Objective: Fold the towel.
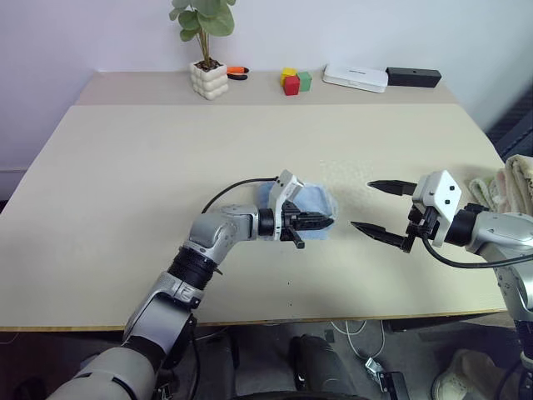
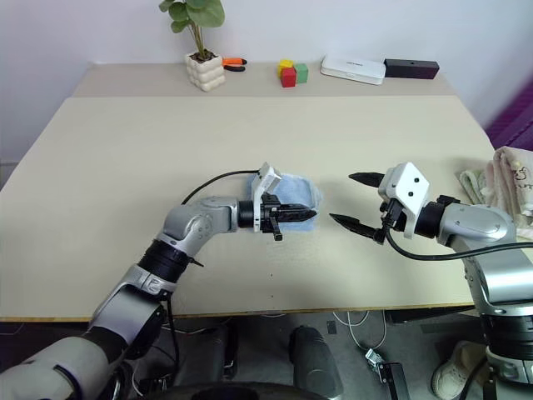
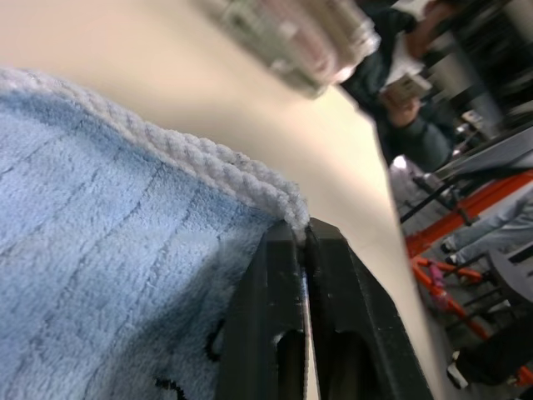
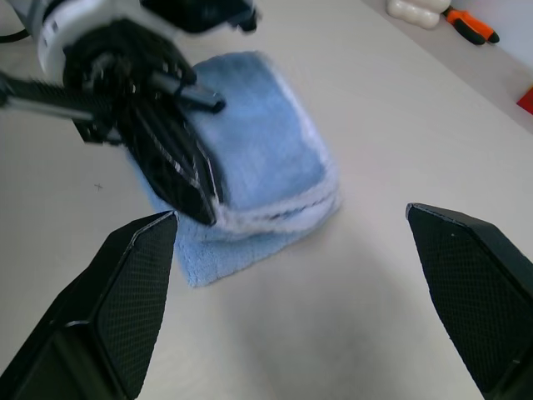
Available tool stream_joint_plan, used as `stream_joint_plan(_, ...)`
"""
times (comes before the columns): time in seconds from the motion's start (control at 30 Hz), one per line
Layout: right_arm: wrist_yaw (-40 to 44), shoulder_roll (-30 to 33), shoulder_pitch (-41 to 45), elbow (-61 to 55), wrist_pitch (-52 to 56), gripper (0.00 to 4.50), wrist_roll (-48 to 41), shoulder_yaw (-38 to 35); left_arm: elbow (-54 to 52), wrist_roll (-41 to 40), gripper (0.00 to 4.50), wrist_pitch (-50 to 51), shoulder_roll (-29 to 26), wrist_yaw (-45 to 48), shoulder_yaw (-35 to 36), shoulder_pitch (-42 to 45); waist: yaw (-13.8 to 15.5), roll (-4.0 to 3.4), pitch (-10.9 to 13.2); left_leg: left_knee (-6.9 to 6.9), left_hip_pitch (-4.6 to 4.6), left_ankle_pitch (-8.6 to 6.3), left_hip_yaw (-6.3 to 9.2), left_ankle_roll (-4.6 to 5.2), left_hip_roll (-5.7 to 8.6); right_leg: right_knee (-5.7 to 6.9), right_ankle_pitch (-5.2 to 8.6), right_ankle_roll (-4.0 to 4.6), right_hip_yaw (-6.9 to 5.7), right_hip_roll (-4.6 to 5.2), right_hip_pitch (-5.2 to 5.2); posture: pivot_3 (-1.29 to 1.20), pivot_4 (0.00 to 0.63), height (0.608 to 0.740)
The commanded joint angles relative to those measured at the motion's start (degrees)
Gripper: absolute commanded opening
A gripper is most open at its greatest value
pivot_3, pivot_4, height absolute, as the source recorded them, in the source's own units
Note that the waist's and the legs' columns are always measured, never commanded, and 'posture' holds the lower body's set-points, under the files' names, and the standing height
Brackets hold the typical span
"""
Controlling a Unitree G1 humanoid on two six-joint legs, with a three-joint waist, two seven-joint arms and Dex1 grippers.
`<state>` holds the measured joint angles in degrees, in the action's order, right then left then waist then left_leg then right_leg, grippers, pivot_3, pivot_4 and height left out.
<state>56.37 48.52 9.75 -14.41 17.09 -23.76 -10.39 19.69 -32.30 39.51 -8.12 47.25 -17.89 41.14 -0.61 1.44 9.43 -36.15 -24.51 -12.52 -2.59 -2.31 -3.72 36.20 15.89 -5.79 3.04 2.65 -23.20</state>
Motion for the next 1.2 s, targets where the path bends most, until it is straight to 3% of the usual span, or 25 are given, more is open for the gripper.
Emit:
stream_joint_plan(0.03, -0.51, 0.31, 0.43, -1.56, -0.96, 4.50, -0.17, -1.77, -1.47, 0.86, 1.95, -0.47, 0.66, 1.66, 1.89, 0.88, 0.00, 0.00, 0.00, 0.00, 0.00, 0.00, 0.00, 0.00, 0.00, 0.00, 0.00, 0.00, 0.00, 0.00, 0.00, 0.00, 0.150, 0.740)
stream_joint_plan(0.17, -0.87, -0.06, 1.85, -0.95, -1.03, 4.50, 0.11, -0.94, -4.12, 1.43, 4.09, -0.50, 0.96, 3.26, 1.94, -0.20, 0.04, 0.00, 0.00, -0.01, 0.00, 0.00, 0.00, 0.00, 0.00, 0.01, -0.01, -0.01, 0.00, 0.00, 0.01, 0.00, 0.150, 0.740)
stream_joint_plan(0.2, -0.86, -0.24, 2.36, -0.85, -1.45, 4.50, 0.31, -0.66, -5.47, 0.43, 4.45, 0.12, 0.95, 3.94, 2.72, -0.46, 0.03, -0.01, 0.00, -0.01, 0.00, 0.00, 0.00, 0.00, 0.00, 0.01, -0.01, -0.02, 0.00, 0.00, 0.01, 0.00, 0.150, 0.740)
stream_joint_plan(0.4, -3.31, -2.69, 6.39, 0.98, -0.28, 4.50, -0.85, -0.61, -14.31, -5.29, 4.45, 2.10, -1.17, 7.65, 8.81, -1.11, -0.25, -0.03, 0.01, 0.00, 0.01, 0.00, 0.01, 0.00, -0.02, 0.03, -0.08, -0.16, 0.00, -0.03, 0.01, 0.00, 0.150, 0.740)
stream_joint_plan(0.57, -9.98, -8.57, 12.35, 3.90, 4.05, 4.50, -3.47, -1.88, -15.92, -9.26, 4.45, 3.08, -2.08, 3.11, 17.62, 0.74, -0.07, -0.05, 0.00, -0.03, 0.04, 0.01, 0.03, 0.00, -0.02, 0.16, -0.08, -0.19, 0.00, -0.03, 0.00, 0.00, 0.150, 0.740)
stream_joint_plan(0.6, -10.80, -9.80, 13.14, 3.80, 5.26, 4.25, -4.31, -1.53, -15.04, -8.91, 4.48, 1.98, -2.15, 1.18, 19.59, 1.35, -0.04, -0.05, 0.00, -0.06, 0.03, 0.01, 0.03, 0.01, -0.02, 0.17, -0.09, -0.20, 0.00, -0.03, 0.00, 0.00, 0.150, 0.740)
stream_joint_plan(0.67, -13.41, -12.21, 13.74, 3.08, 7.03, 3.62, -4.20, -0.20, -12.22, -7.46, 3.92, 0.03, -2.50, -2.48, 22.84, 2.17, 0.04, -0.05, 0.00, -0.07, 0.02, 0.01, 0.05, 0.01, -0.02, 0.18, -0.09, -0.21, -0.02, -0.03, 0.01, 0.00, 0.150, 0.740)
stream_joint_plan(0.7, -15.52, -13.91, 13.81, 2.74, 6.22, 3.05, -2.70, 0.66, -10.84, -6.28, 3.56, -1.35, -2.69, -4.30, 23.92, 2.22, 0.05, -0.05, 0.00, -0.07, 0.03, 0.01, 0.05, 0.01, -0.02, 0.18, -0.11, -0.24, -0.02, -0.02, 0.02, 0.00, 0.150, 0.740)
stream_joint_plan(0.9, -29.66, -23.98, 13.54, 3.20, 5.85, 0.04, 5.99, 6.23, -9.72, -1.56, 0.58, -4.93, -0.99, -10.84, 23.52, -0.96, 0.03, -0.06, 0.00, -0.02, 0.01, 0.01, 0.03, 0.00, -0.01, 0.19, -0.25, -0.49, -0.02, -0.02, -0.01, 0.00, 0.150, 0.740)
stream_joint_plan(0.93, -32.19, -25.81, 13.78, 3.45, 6.11, 0.00, 7.24, 6.89, -10.32, -1.18, 0.02, -5.02, -0.41, -11.17, 22.86, -1.63, 0.04, -0.06, 0.00, -0.02, 0.00, 0.01, 0.02, 0.00, -0.01, 0.21, -0.25, -0.49, -0.01, -0.01, -0.03, 0.00, 0.150, 0.740)
stream_joint_plan(1.2, -47.33, -39.84, 16.36, 10.63, 4.67, 0.00, 15.28, 11.15, -7.84, 6.10, 0.02, -10.37, 4.52, -17.03, 18.43, -3.10, -0.09, -0.08, -0.01, -0.04, 0.02, 0.04, 0.01, -0.05, -0.01, 0.29, -0.25, -0.49, -0.01, -0.02, -0.06, 0.00, 0.150, 0.740)
